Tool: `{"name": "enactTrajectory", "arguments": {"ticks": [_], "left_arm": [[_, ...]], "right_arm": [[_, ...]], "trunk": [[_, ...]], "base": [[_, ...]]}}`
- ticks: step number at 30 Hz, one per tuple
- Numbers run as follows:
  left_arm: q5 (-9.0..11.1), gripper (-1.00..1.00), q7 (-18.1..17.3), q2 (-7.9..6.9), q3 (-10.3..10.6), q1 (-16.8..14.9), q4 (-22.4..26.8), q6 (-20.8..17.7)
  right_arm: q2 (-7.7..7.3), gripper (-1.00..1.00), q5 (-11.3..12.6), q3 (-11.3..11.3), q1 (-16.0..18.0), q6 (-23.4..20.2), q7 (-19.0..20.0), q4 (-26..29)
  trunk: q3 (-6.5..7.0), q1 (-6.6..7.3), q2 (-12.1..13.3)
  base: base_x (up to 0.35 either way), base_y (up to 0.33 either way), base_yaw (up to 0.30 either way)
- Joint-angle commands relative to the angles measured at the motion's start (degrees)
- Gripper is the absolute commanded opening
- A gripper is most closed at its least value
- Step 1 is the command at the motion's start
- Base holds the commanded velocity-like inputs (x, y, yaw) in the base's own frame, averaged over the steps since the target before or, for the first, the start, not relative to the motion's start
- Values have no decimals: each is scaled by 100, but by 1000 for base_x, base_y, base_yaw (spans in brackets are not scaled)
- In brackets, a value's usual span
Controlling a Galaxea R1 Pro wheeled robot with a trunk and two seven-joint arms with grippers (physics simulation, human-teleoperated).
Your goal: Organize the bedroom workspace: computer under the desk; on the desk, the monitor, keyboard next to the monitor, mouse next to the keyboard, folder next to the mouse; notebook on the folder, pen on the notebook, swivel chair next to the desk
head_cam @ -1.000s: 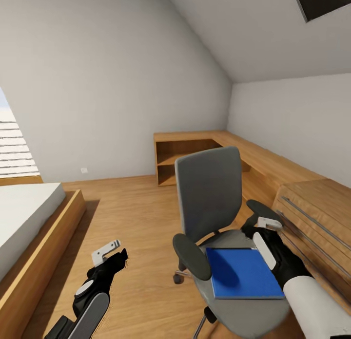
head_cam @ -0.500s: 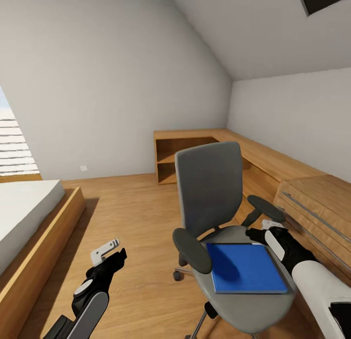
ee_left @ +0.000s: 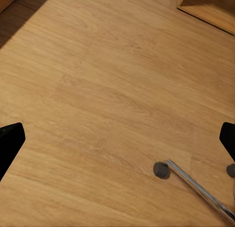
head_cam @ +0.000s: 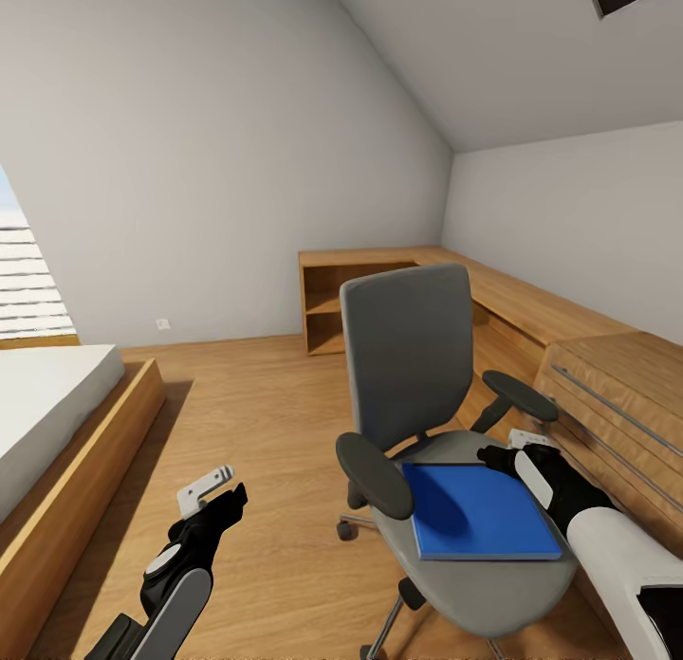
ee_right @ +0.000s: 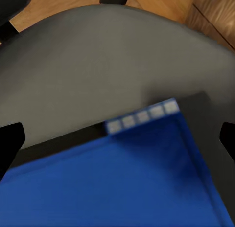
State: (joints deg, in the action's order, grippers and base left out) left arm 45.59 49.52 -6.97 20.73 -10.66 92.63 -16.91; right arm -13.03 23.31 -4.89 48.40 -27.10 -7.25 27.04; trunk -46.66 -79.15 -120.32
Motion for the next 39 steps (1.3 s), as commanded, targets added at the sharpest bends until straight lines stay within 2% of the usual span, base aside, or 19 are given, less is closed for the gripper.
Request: {"name": "enactTrajectory", "arguments": {"ticks": [1,13,35,39], "left_arm": [[20,100,40,-5,10,-6,9,-23],[5,100,39,-17,18,-6,-18,-27],[-15,100,29,-11,15,-6,-25,-21],[-15,100,31,-1,18,-6,-19,-15]], "right_arm": [[-7,100,60,-48,3,-20,-48,13],[-6,100,60,-47,-6,78,-40,41],[19,100,76,-50,-8,92,-71,-6],[20,100,79,-48,-9,72,-87,-36]], "trunk": [[-6,0,-4],[-6,0,-4],[-6,0,-4],[-78,-88,-165]], "base": [[0,0,0],[3,0,0],[132,0,0],[10,0,0]]}}
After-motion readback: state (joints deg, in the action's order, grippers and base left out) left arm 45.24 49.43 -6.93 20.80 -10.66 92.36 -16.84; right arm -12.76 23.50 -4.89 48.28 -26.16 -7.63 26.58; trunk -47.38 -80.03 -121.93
